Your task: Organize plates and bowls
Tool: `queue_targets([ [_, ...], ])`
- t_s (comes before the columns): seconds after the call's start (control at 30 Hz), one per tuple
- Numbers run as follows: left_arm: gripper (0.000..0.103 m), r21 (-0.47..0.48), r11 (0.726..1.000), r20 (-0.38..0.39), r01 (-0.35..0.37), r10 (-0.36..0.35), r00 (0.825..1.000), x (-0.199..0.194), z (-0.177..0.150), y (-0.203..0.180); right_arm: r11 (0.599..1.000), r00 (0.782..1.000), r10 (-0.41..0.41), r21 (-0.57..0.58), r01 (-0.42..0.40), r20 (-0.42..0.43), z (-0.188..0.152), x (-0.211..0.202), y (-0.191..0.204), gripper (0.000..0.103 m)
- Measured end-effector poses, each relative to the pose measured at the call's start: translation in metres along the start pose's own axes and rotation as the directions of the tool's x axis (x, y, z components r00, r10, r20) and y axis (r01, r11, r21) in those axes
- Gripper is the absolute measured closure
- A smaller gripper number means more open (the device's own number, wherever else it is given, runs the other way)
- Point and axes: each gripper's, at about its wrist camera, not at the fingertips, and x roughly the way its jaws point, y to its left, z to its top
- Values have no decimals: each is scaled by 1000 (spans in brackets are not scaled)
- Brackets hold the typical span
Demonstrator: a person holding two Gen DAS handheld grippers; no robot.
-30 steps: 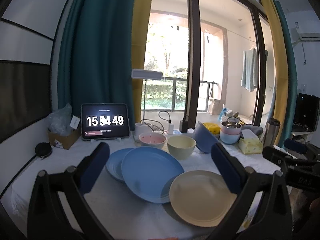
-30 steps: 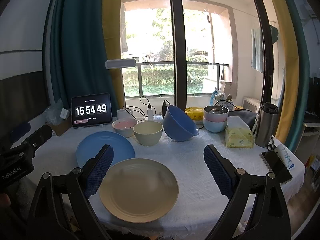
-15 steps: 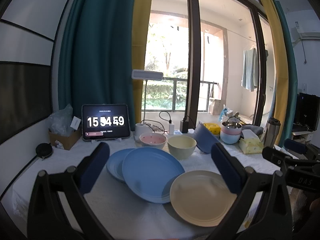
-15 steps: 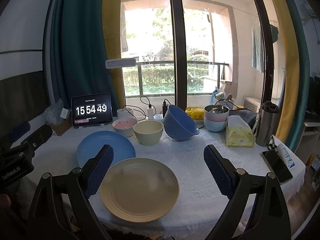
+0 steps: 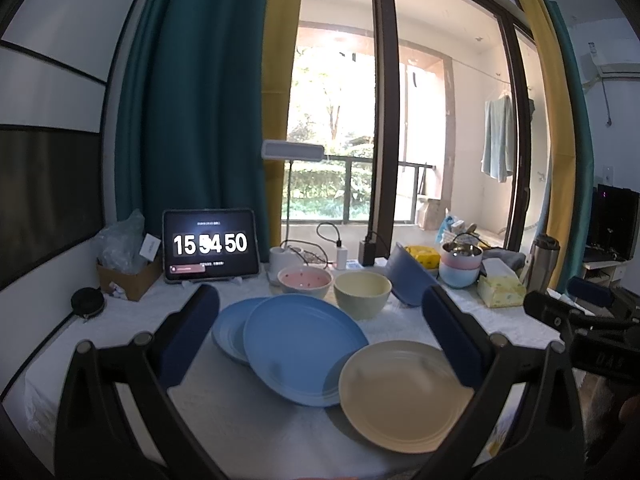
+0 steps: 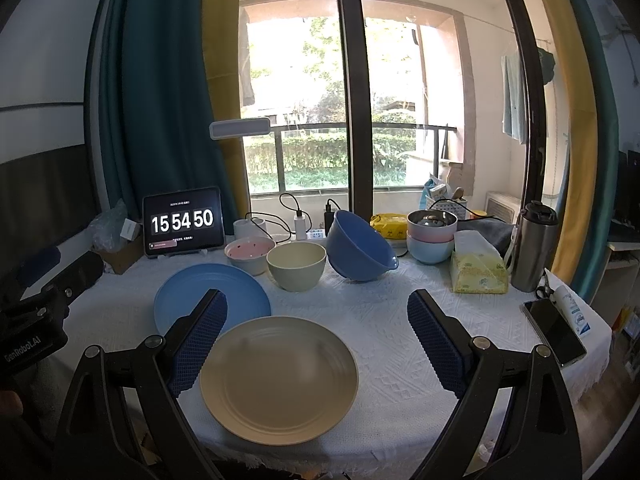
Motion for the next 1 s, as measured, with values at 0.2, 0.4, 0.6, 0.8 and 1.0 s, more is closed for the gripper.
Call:
queue_targets([
  [0.2, 1, 3, 1000, 0, 1, -1, 1000, -1, 0, -1, 1000, 1000, 0, 1, 0, 0, 0, 0, 0, 9],
  [0.4, 1, 7, 1000, -4, 3, -3, 1000, 0, 0, -3, 1000, 1000, 1, 2, -1, -2, -1, 0, 0, 9],
  [0.6, 1, 13, 1000, -13, 6, -6, 1000, 2, -2, -6, 1000, 1000, 6, 11, -6, -12, -4, 3, 0, 9],
  [0.8, 1, 15, 1000, -39, 14, -13, 999, 11, -6, -10, 1000, 999, 7, 12, -6, -37, -6, 10, 0, 9],
  [1.0, 1, 31, 999, -90, 3, -1, 996, 29, -19, -13, 1000, 997, 3, 19, -2, -73, -10, 24, -6, 9],
])
